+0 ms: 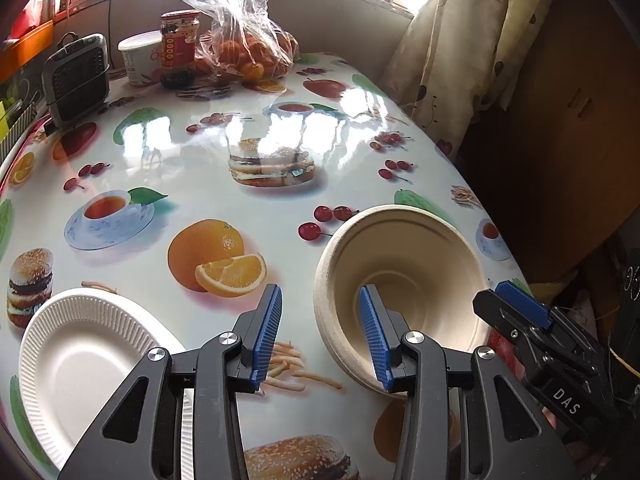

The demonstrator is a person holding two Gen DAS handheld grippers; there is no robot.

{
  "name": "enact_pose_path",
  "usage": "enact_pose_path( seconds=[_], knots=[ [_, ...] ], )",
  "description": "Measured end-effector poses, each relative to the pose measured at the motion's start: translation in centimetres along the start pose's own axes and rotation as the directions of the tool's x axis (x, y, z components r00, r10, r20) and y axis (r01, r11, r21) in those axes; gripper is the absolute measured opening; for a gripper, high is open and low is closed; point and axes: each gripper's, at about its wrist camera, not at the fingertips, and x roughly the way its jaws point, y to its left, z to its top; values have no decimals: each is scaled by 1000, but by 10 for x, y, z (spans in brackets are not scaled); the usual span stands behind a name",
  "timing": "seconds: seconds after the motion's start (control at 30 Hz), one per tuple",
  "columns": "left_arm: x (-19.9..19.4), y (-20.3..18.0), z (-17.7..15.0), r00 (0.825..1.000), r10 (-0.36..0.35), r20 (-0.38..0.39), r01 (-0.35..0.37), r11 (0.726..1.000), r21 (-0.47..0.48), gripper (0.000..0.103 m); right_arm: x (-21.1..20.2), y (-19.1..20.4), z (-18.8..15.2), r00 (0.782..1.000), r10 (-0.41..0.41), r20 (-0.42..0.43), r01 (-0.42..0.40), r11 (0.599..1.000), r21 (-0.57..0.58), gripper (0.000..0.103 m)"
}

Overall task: Organize plates and bowls
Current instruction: 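Open the right tool off the bowl rim while the left tool opens too, then close the left tool on the nested bowl rims while the right tool grips them too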

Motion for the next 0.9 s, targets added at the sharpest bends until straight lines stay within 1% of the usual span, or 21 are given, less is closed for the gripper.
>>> enact_pose_path(
  seconds=[0.23,0.53,0.7,0.8,0.9],
  knots=[
    [1,-2,-3,1000,-7,-13,7,1000,20,42,3,-4,1,1000,1,-20,-2,1000,-9,48],
    [6,-1,-5,998,-36,-42,36,999,1,42,10,-5,-1,998,25,-52,-26,1000,-10,48],
    [8,0,-5,998,-40,-47,39,999,-10,42,14,-4,-1,997,40,-63,-40,999,-6,48],
    [9,1,-5,998,-48,-50,47,999,-18,42,15,-4,-1,997,50,-66,-51,999,-1,47],
    [10,1,-5,997,-54,-53,53,998,-23,40,16,-3,-2,996,58,-69,-58,998,-2,42]
  ],
)
